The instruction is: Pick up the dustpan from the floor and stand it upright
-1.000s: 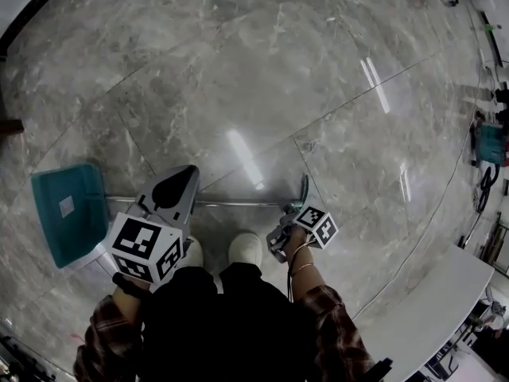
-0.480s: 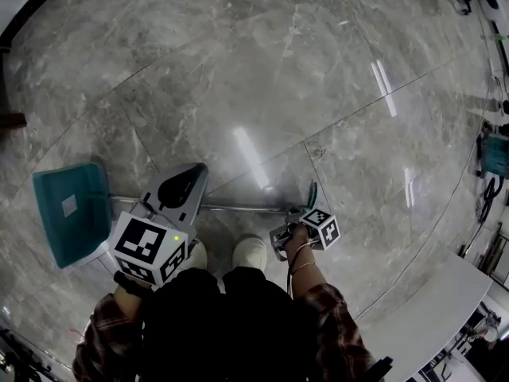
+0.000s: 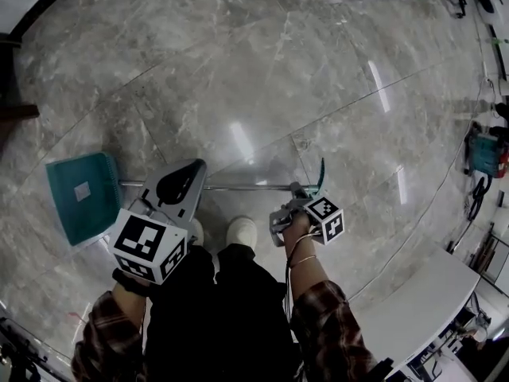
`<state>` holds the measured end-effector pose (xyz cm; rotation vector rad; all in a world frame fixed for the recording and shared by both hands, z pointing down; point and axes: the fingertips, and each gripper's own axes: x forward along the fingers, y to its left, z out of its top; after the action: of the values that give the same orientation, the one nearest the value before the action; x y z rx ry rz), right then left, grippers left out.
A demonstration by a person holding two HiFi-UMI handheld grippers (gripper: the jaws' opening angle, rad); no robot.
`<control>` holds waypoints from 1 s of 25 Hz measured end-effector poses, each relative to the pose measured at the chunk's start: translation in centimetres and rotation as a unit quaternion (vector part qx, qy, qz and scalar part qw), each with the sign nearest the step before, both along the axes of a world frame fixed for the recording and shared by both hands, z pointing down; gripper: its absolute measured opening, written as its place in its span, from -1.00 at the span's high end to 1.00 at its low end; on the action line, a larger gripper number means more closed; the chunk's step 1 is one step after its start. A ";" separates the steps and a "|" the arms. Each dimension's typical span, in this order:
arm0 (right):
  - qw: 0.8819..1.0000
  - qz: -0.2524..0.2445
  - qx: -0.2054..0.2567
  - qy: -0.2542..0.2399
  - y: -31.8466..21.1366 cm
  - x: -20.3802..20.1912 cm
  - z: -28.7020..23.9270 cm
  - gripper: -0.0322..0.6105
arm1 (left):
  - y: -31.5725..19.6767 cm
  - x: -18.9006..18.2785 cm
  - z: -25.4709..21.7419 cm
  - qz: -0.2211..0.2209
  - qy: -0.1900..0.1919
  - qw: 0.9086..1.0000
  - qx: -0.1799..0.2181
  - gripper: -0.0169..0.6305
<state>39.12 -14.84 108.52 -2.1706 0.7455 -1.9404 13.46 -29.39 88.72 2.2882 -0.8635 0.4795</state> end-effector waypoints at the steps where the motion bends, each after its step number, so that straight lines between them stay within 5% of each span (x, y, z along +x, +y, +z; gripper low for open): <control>1: 1.000 -0.007 0.009 0.006 -0.8 -0.1 -2.1 0.58 | 0.1 -0.1 -1.6 -0.003 0.002 1.000 0.002 0.91; 10: 0.992 -0.094 0.079 0.013 -7.4 -6.2 -20.8 0.63 | 0.3 -3.7 -17.7 -0.057 0.020 0.998 0.021 0.91; 16: 0.977 -0.189 0.098 0.020 -10.7 -13.8 -30.5 0.64 | 0.6 -11.0 -28.0 -0.140 0.023 0.989 0.046 0.91; 19: 0.965 -0.235 0.109 0.033 -12.0 -18.0 -34.1 0.64 | 1.1 -16.7 -31.3 -0.197 0.017 0.978 0.060 0.91; 25: 0.938 -0.315 0.126 0.066 -13.2 -26.4 -39.1 0.64 | 3.7 -28.6 -34.7 -0.328 0.017 0.943 0.056 0.91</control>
<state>12.69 -28.08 69.41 -2.0733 1.7865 -1.7930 -15.13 -25.69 54.02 1.9310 -1.5798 0.0894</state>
